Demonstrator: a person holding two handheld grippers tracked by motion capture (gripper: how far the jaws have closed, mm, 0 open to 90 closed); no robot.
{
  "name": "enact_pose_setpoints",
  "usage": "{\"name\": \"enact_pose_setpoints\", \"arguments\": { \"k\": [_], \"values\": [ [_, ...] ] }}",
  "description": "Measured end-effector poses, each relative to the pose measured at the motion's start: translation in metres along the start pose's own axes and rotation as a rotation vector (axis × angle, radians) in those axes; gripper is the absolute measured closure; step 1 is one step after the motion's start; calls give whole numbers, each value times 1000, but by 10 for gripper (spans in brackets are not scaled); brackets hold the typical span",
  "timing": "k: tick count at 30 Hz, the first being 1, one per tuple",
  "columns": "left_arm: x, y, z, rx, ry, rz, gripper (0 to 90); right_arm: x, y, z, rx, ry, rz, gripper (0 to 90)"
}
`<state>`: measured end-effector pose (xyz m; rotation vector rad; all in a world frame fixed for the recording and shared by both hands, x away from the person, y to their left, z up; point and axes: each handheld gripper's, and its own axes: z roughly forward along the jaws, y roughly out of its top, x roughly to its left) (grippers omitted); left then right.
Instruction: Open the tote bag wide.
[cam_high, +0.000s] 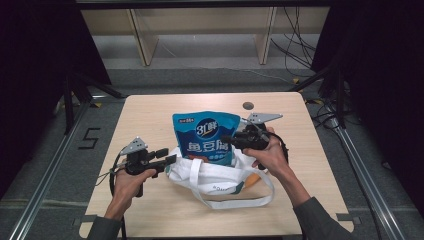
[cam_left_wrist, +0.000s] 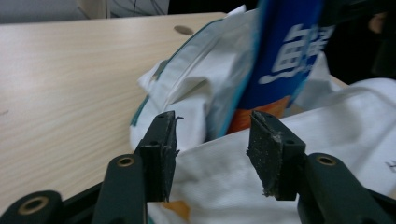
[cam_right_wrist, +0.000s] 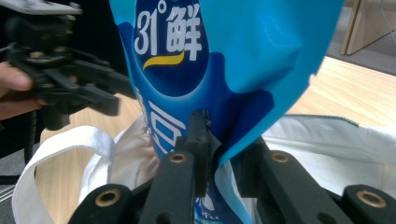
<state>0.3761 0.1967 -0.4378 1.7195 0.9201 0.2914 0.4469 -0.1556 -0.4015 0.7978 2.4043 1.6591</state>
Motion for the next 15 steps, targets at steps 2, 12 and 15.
{"name": "enact_pose_setpoints", "arguments": {
  "k": [2,12,15],
  "values": [
    [-11,2,2,-6,-33,41,588,0,1,1,9,5,5,802],
    [-25,-59,57,329,-31,178,878,4,2,1,21,-13,-12,803],
    [-25,-63,61,328,-34,161,892,6,2,0,28,-29,-33,803]
  ]
}}
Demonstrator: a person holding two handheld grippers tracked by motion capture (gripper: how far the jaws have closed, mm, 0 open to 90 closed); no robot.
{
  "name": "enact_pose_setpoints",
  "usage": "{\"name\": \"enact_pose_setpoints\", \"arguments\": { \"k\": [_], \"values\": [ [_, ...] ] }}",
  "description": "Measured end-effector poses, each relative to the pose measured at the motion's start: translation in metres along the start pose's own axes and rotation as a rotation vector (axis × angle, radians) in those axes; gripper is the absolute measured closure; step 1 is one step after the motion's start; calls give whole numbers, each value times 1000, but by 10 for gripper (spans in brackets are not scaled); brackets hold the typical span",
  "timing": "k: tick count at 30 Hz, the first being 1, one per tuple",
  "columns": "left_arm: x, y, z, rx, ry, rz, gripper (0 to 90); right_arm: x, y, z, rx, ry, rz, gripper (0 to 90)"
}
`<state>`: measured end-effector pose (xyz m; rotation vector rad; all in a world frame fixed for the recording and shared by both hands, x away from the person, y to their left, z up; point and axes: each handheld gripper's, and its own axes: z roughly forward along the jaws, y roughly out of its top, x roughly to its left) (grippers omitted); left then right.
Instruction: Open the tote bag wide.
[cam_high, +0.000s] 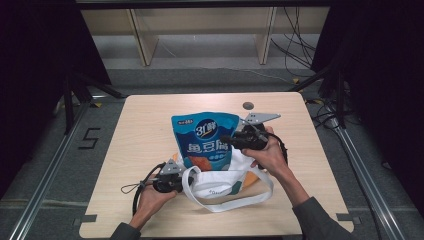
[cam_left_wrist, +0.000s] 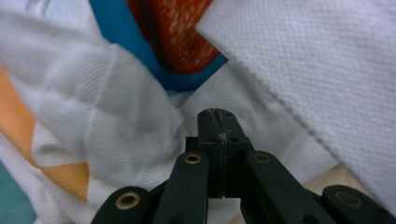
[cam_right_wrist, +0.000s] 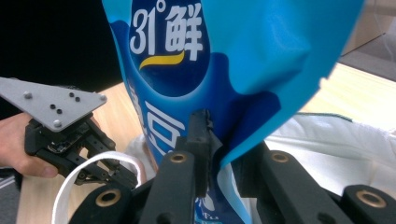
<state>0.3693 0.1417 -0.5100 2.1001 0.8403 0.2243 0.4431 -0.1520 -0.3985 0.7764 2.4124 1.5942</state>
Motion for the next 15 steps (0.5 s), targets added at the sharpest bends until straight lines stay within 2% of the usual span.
{"name": "enact_pose_setpoints", "arguments": {
  "k": [2,3,4,5,6,7,8,9,10,11,12,14,15],
  "values": [
    [-2,0,0,3,20,15,891,2,-1,0,5,-4,16,794],
    [-2,1,-1,10,21,19,891,1,-1,0,1,-6,-1,778],
    [-3,2,-1,1,19,6,891,2,-1,-1,10,-25,-4,750],
    [-3,3,-2,-1,21,1,890,5,-2,-1,24,-23,18,703],
    [-4,3,-3,-6,23,-1,889,7,-4,0,43,-24,16,629],
    [-5,4,-3,-10,24,0,887,13,-6,-1,88,-44,28,574],
    [-6,5,-3,-36,11,-15,882,17,-9,-3,112,-82,-8,541],
    [-6,5,-4,-36,12,-15,881,22,-11,-4,133,-94,-28,515],
    [-4,5,-3,-48,3,-31,881,25,-13,-8,142,-105,-49,506],
    [-3,5,-2,-71,-5,-66,883,28,-14,-13,136,-104,-44,502],
    [-2,6,-2,-73,-8,-69,883,30,-15,-19,132,-109,-49,485],
    [-4,7,-2,-84,-1,-70,882,35,-18,-30,137,-108,-23,479],
    [-4,8,-4,-74,-8,-63,879,37,-20,-36,138,-110,-11,493]
  ]
}}
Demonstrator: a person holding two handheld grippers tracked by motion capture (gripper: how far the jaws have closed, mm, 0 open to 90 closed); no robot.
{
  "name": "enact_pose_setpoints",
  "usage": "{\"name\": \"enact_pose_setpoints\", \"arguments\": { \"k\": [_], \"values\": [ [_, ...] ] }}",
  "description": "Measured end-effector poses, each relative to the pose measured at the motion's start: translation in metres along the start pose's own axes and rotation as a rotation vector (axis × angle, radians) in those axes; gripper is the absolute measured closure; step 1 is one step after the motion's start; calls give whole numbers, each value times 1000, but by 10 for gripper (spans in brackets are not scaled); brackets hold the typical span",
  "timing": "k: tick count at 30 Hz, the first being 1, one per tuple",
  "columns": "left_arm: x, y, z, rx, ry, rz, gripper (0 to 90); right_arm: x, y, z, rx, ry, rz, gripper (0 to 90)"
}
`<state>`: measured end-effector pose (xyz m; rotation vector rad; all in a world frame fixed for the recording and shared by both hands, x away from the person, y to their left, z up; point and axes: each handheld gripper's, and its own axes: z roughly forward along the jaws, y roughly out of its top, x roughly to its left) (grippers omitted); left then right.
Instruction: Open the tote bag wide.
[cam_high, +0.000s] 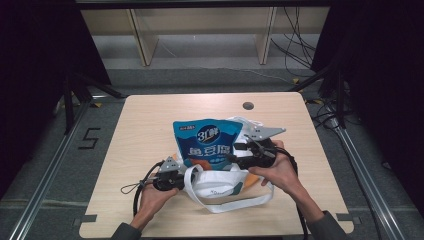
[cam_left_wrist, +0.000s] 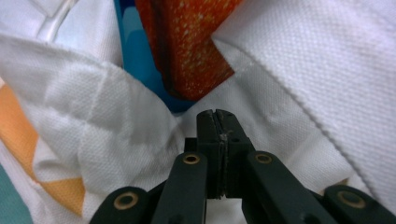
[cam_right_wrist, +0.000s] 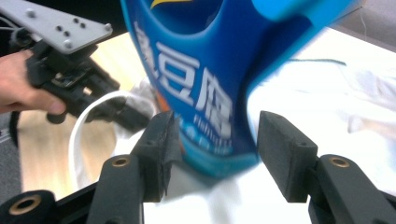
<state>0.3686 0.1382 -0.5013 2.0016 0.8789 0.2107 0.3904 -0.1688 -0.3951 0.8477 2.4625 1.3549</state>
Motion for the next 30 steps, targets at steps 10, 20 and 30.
{"name": "enact_pose_setpoints", "arguments": {
  "k": [10,20,30],
  "values": [
    [-1,-1,2,-11,7,0,871,28,-49,25,198,35,-169,830],
    [3,-2,-3,-15,16,8,866,16,-78,64,310,-16,-161,860],
    [14,17,-40,-150,19,-46,816,-37,-22,-6,-60,-126,-71,746]
  ]
}}
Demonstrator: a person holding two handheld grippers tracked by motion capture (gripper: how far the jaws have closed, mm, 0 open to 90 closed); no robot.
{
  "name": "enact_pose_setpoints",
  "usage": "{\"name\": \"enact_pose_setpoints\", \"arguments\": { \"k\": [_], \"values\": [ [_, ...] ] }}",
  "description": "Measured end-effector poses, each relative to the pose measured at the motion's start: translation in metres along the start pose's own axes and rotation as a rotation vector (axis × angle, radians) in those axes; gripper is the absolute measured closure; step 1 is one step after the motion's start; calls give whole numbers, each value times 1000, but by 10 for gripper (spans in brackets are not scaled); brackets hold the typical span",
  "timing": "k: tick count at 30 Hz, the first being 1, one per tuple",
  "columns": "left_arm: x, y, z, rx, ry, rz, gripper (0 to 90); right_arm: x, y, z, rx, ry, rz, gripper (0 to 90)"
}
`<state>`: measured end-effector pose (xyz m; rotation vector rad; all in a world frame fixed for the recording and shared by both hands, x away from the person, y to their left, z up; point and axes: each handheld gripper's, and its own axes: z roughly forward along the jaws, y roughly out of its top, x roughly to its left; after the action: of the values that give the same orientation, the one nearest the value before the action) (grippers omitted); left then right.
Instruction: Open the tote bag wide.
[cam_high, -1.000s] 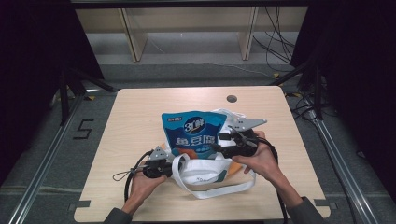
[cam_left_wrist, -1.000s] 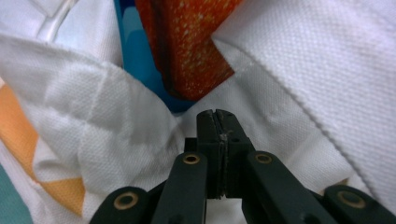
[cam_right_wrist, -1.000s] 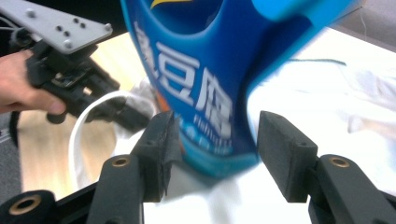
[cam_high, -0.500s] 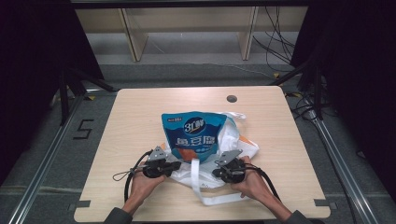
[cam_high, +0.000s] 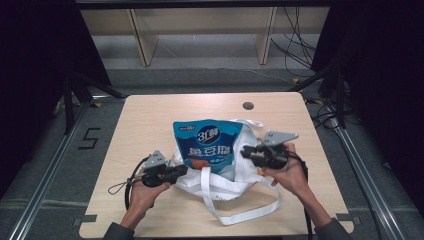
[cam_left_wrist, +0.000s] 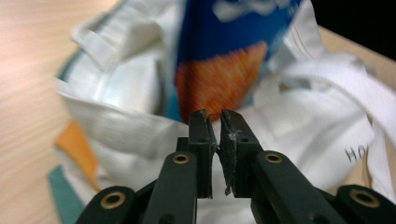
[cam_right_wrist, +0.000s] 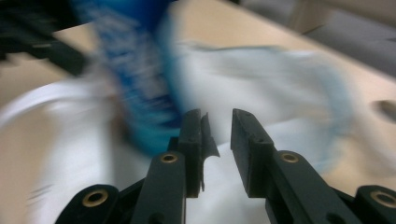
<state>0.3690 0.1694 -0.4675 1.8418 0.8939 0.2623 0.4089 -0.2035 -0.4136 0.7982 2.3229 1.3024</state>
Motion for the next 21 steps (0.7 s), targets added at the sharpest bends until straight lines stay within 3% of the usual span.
{"name": "enact_pose_setpoints", "arguments": {
  "k": [1,2,3,4,5,6,8,9,13,14,16,17,21],
  "values": [
    [2,1,-1,-11,12,-3,815,-12,3,2,13,-34,-6,746],
    [4,1,-2,1,33,7,813,-20,3,7,10,-63,28,749],
    [7,0,-1,13,53,19,811,-26,4,13,-14,-52,94,755],
    [10,-2,0,29,64,31,814,-42,1,17,32,-94,5,772],
    [13,-6,3,30,55,12,821,-45,-2,25,40,-70,82,787],
    [16,-9,5,28,44,-15,828,-51,-8,33,54,-77,83,808],
    [19,-11,8,34,39,-27,835,-63,-22,47,149,-156,17,851],
    [20,-11,9,32,42,-1,839,-65,-31,55,163,-165,8,866],
    [21,-12,14,67,59,31,884,-69,-50,69,236,-121,93,895],
    [23,-14,16,76,58,40,890,-70,-53,72,230,-140,84,898],
    [27,-20,21,77,54,12,893,-72,-57,75,249,-127,101,900],
    [27,-24,24,79,56,-8,893,-72,-60,78,233,-130,122,900],
    [23,-24,25,92,71,25,892,-73,-63,78,224,-116,167,900]
  ]
}}
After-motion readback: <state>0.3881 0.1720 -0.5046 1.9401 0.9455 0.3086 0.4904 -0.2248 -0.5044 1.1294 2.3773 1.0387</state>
